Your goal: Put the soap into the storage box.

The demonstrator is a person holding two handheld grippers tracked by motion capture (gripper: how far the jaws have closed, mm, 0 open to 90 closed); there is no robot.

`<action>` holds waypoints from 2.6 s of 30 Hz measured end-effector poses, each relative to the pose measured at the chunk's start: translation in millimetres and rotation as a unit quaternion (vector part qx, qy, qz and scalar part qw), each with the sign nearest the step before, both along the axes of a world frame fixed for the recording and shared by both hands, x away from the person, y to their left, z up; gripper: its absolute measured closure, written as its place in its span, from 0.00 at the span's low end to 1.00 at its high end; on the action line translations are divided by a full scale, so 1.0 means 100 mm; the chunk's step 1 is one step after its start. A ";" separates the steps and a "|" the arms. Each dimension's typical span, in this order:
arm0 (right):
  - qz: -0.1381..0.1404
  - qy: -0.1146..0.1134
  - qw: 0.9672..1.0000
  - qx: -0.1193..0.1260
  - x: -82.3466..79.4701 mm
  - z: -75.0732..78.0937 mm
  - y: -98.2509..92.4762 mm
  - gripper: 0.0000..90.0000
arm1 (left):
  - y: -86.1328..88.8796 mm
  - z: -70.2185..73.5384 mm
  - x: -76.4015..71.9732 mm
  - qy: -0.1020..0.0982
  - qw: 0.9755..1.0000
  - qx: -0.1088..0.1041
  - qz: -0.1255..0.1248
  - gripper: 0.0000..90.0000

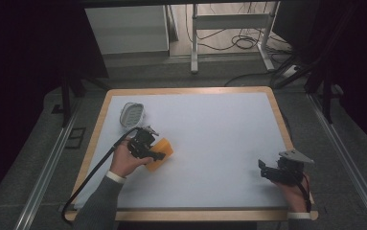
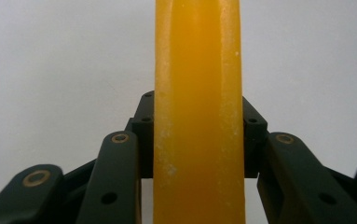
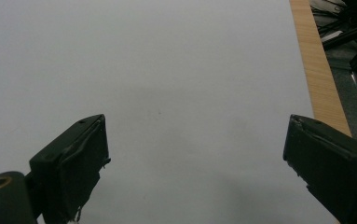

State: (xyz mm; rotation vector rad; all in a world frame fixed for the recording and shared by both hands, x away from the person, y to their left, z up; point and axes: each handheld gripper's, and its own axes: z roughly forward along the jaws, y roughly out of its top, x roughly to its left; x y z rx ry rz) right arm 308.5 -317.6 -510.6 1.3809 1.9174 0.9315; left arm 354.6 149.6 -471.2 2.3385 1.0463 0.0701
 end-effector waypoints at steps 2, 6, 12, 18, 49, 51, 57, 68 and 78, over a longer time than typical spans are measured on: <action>-0.002 0.000 1.000 0.001 0.00 0.00 0.00 0.07 | 0.02 0.02 0.00 -0.002 1.000 -0.002 0.001 0.67; -0.002 0.002 1.000 -0.001 0.00 -0.01 0.00 0.07 | 0.06 0.05 0.00 0.001 1.000 -0.015 0.000 0.67; -0.005 0.003 1.000 0.000 0.00 -0.01 0.00 0.07 | 0.10 0.07 0.01 -0.002 1.000 -0.016 0.006 0.67; -0.005 0.003 1.000 0.000 0.01 -0.01 -0.01 0.07 | 0.14 0.11 0.01 -0.009 1.000 -0.018 0.012 0.67; -0.009 -0.002 1.000 0.000 0.00 0.00 -0.03 0.07 | 0.37 0.39 0.19 -0.036 0.998 -0.021 0.046 0.67; -0.010 -0.004 1.000 0.001 0.00 0.00 -0.03 0.07 | 0.37 0.40 0.20 -0.038 0.998 -0.021 0.046 0.67; -0.008 0.000 1.000 0.002 0.00 0.00 -0.03 0.07 | 0.39 0.45 0.23 -0.041 0.997 -0.021 0.054 0.67; -0.010 -0.004 1.000 0.001 0.00 0.00 -0.03 0.07 | 0.45 0.48 0.29 -0.039 0.997 -0.020 0.065 0.67; -0.011 0.001 1.000 0.001 0.00 -0.01 -0.04 0.07 | 0.48 0.54 0.38 -0.043 0.997 -0.012 0.070 0.67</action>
